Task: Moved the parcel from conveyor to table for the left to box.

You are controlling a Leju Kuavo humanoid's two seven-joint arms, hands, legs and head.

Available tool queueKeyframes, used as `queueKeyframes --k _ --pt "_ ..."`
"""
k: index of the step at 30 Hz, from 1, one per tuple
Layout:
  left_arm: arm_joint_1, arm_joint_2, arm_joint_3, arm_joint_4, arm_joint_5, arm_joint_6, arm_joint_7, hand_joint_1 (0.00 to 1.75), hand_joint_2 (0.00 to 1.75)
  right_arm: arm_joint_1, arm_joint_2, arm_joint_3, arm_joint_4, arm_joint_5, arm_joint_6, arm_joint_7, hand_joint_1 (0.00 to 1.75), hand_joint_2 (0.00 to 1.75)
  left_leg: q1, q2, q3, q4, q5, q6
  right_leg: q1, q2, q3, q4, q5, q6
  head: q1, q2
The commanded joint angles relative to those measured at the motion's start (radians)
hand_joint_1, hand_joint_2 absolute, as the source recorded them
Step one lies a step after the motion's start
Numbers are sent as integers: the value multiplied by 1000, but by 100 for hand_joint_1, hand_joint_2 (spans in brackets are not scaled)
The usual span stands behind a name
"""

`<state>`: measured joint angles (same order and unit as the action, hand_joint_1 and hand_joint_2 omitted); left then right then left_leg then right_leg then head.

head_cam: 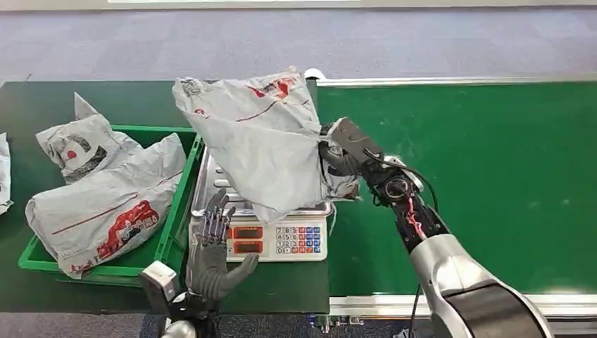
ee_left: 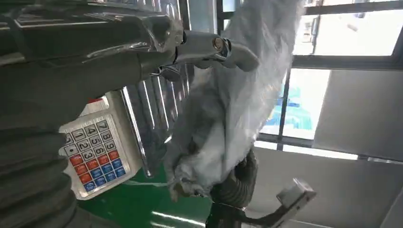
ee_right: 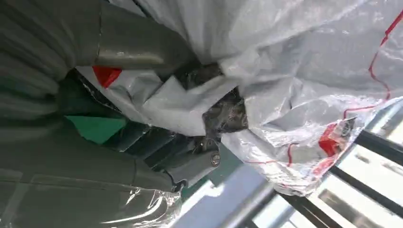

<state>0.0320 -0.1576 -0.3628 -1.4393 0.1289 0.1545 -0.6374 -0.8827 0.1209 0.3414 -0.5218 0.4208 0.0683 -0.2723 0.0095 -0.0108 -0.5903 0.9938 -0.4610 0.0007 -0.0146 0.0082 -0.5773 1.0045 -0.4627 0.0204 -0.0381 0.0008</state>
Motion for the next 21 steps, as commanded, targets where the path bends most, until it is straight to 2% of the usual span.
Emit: queueKeyframes --k 1,4,8,10,13,21 --pt "-9 1 -12 46 -8 4 26 0 175 -45 32 33 134 -43 48 20 0 175 0 2 2 -1 0 0 0 1 1 -1 0 -1 0 0" --pt "-3 1 -8 44 -13 2 27 0 175 -31 34 47 108 -60 42 2 0 175 0 2 2 -1 0 0 0 0 2 -1 0 -1 0 0" --pt "0 3 -5 49 -18 3 26 0 175 -5 28 69 35 -76 27 -86 0 175 0 2 3 -2 0 0 0 1 2 -2 0 -1 0 0" --pt "-1 4 -3 54 -18 3 26 0 175 1 27 74 26 -76 26 -85 0 175 0 1 2 -1 0 0 0 0 1 -1 0 -1 0 0" --pt "4 1 3 50 -18 10 15 0 175 40 19 74 -56 -106 0 -167 0 175 0 2 2 -1 0 0 0 0 2 -1 0 -1 -1 0" --pt "7 2 4 47 -18 11 15 0 175 46 18 78 -66 -106 0 -166 0 175 0 1 2 -1 0 0 0 0 1 -1 0 -1 0 0"
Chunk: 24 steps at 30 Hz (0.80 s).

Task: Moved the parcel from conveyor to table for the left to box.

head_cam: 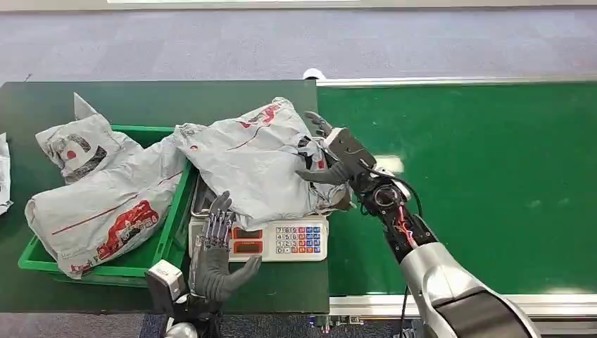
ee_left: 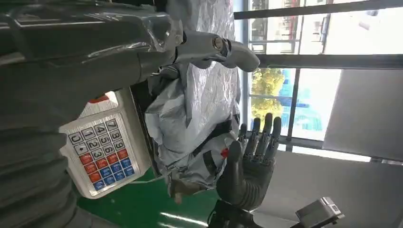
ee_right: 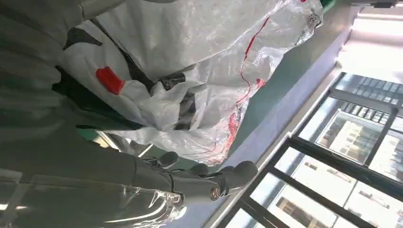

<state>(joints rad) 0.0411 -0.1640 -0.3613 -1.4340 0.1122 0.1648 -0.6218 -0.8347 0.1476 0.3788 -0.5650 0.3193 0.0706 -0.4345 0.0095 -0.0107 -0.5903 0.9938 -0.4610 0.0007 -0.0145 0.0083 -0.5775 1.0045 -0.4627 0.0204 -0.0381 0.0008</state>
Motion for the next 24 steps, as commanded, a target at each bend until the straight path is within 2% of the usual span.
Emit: queueKeyframes --k 1,5,7,9,14,17,19,22,24 --pt "-2 9 2 42 -2 0 -1 0 175 -2 -9 40 -23 -4 -2 -3 0 175 0 1 1 -1 0 0 0 0 1 -1 0 -1 0 0" --pt "27 5 23 13 23 26 -2 0 175 120 -21 14 -253 -45 -128 -61 0 175 0 0 1 -1 0 0 0 -1 2 -1 0 -1 0 0" --pt "47 8 40 2 26 47 0 0 175 273 -50 -14 -486 -141 -139 -45 0 175 1 0 5 -4 0 0 1 -2 5 -5 0 -2 0 0" --pt "69 5 58 -13 28 57 -2 0 175 434 -58 -75 -653 -181 -217 -59 0 175 1 -3 3 -2 0 0 1 -4 4 -3 -1 -1 0 0" --pt "61 7 66 1 6 24 0 0 175 625 -33 -195 -784 -169 -285 -85 0 175 1 -7 4 -3 -2 -1 1 -8 7 -4 -6 -2 -1 0" --pt "31 25 52 -2 -1 -46 -5 0 175 671 -19 -249 -797 -152 -302 -101 0 175 1 -3 2 -1 -4 -3 1 -4 3 -2 -5 -2 0 0" --pt "-24 44 43 15 -25 -98 -12 0 175 689 -12 -274 -808 -147 -303 -118 0 175 0 -6 1 -1 -3 -3 1 -6 3 -2 -5 -3 0 0" --pt "-148 64 26 56 -127 -94 -54 0 175 693 -3 -285 -824 -140 -290 -133 0 175 0 -6 1 -1 -2 -3 1 -7 3 -1 -5 -3 0 0" --pt "-188 61 36 67 -158 -82 -61 0 175 693 2 -290 -826 -130 -293 -133 0 175 1 -4 0 -1 -2 -3 1 -5 2 -1 -4 -3 0 0"
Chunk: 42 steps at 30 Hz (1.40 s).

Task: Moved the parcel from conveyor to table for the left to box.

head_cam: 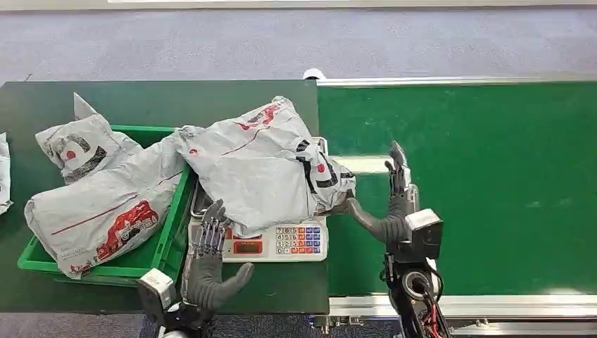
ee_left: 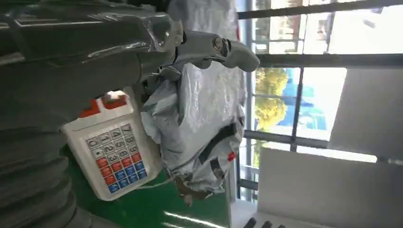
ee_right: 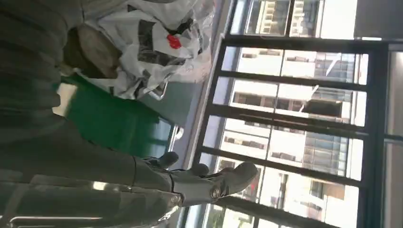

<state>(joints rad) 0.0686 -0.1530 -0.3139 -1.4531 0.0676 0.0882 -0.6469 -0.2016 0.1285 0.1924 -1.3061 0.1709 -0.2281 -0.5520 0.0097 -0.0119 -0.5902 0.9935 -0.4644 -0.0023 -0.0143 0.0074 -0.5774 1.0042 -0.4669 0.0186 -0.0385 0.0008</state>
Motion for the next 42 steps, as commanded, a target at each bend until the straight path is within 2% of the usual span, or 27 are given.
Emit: queueKeyframes --k 1,6,8,14,17,20,23,26,32,35,42 --pt "-217 49 -8 85 -116 -7 -34 0 175 60 22 -105 -84 20 6 -16 0 175 0 -3 0 0 1 0 0 -4 1 0 0 -1 0 0" --pt "-210 54 -15 80 -150 9 -50 0 175 56 25 -109 -77 22 11 -13 0 175 0 1 6 -2 1 0 1 -1 6 -2 1 -1 0 0" --pt "-266 61 -12 92 -222 68 -51 0 175 51 25 -119 -60 22 16 -6 0 175 0 0 5 -1 1 0 1 -2 5 -2 0 -1 0 0" --pt "-454 68 42 186 -334 109 -42 0 175 39 13 -149 9 33 35 9 0 175 1 -2 3 -1 2 0 1 -3 4 -1 1 -1 0 0" --pt "-501 72 52 216 -365 115 -31 0 175 58 9 -159 9 36 38 11 0 175 1 -2 3 -1 3 0 1 -3 5 -2 2 -2 0 0" --pt "-499 70 51 217 -364 115 -32 0 175 59 9 -158 9 36 38 11 0 175 0 0 4 -1 2 1 1 -1 5 -1 1 -1 0 0" --pt "-604 121 -66 360 -590 56 159 0 175 49 -1 -156 28 54 56 26 0 175 0 0 5 -2 2 1 1 -2 6 -2 1 -1 0 0" --pt "-695 116 -127 537 -693 -44 259 0 175 23 -5 -148 66 77 86 42 0 175 1 -4 5 -2 3 1 1 -6 6 -2 1 -2 0 0" --pt "-788 80 -165 722 -748 -150 323 0 175 8 -1 -144 89 100 105 55 0 175 0 1 4 -1 3 1 1 -2 5 -2 2 -1 0 0" --pt "-815 75 -234 816 -799 -226 315 0 175 -3 -2 -149 109 103 112 54 0 175 0 0 5 -1 2 1 1 -2 5 -2 1 -1 0 0" --pt "-826 65 -250 869 -806 -227 301 0 175 3 -5 -145 86 135 84 66 0 175 0 1 4 0 2 1 1 -1 4 -1 1 -1 0 0"
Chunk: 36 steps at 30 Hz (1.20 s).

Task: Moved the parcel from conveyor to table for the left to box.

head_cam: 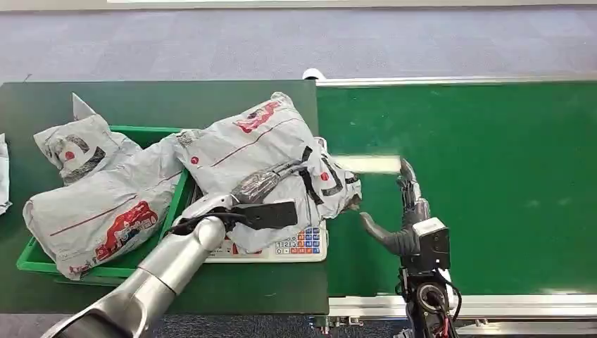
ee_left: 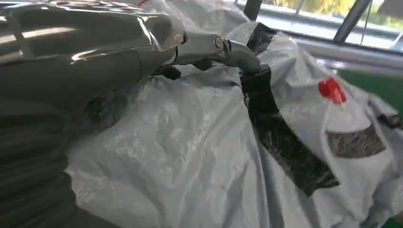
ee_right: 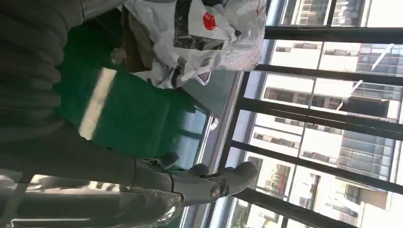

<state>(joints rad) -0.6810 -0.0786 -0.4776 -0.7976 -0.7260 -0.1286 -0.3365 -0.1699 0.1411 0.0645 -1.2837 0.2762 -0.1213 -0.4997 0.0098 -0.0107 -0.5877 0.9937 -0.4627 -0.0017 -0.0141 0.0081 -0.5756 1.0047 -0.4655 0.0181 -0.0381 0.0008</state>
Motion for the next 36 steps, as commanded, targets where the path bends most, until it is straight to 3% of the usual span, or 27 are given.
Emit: queueKeyframes --k 1,12,13,14,15,16,22,25,27,31,36 --pt "-77 -10 -83 212 -9 -12 -10 0 175 -29 -22 -20 62 28 -22 14 0 175 0 0 3 -2 1 0 1 -2 4 -3 1 -1 0 0" --pt "-50 2 -23 127 42 32 -24 0 175 -23 -23 -41 51 8 -28 -2 0 175 0 2 3 -2 0 0 1 0 3 -3 1 -1 0 0" --pt "-41 1 -8 110 58 41 -33 9 175 -25 -23 -40 58 7 -27 -2 0 175 0 1 2 -1 0 0 0 0 2 -1 0 -1 0 0" --pt "-15 2 24 58 94 68 -57 75 175 -25 -18 -43 65 -3 -30 -9 0 175 0 1 2 -2 0 0 0 0 3 -2 0 -1 0 0" --pt "1 6 37 21 107 85 -69 159 175 -22 -14 -44 66 -10 -33 -14 0 175 0 1 2 -1 0 0 0 0 2 -1 0 -1 0 0" --pt "14 11 45 -9 118 92 -75 171 175 -17 -10 -46 63 -15 -36 -17 0 175 0 1 2 -1 0 0 0 0 3 -2 0 -1 0 0" --pt "69 29 64 -141 179 91 -107 175 175 10 14 -50 32 -36 -45 -23 0 175 0 2 1 -1 0 0 0 0 2 -1 0 -1 0 0" --pt "113 28 75 -263 198 205 -213 175 175 -11 13 -73 67 -40 -41 -22 0 175 0 2 2 -1 0 0 0 0 2 -1 0 -1 0 0" --pt "124 28 78 -297 196 233 -213 175 175 -12 14 -78 66 -40 -39 -22 0 175 0 3 1 -1 0 0 1 1 2 -1 0 -1 0 0" --pt "154 36 75 -359 -2 538 -198 175 175 16 9 -78 23 -21 -41 -11 0 175 0 2 2 -1 0 0 0 0 2 -2 0 -1 0 0" --pt "215 57 131 -458 -61 747 -225 175 175 27 7 -78 15 -19 -35 -13 0 175 0 2 2 -1 -1 0 0 1 2 -1 0 -1 0 0"
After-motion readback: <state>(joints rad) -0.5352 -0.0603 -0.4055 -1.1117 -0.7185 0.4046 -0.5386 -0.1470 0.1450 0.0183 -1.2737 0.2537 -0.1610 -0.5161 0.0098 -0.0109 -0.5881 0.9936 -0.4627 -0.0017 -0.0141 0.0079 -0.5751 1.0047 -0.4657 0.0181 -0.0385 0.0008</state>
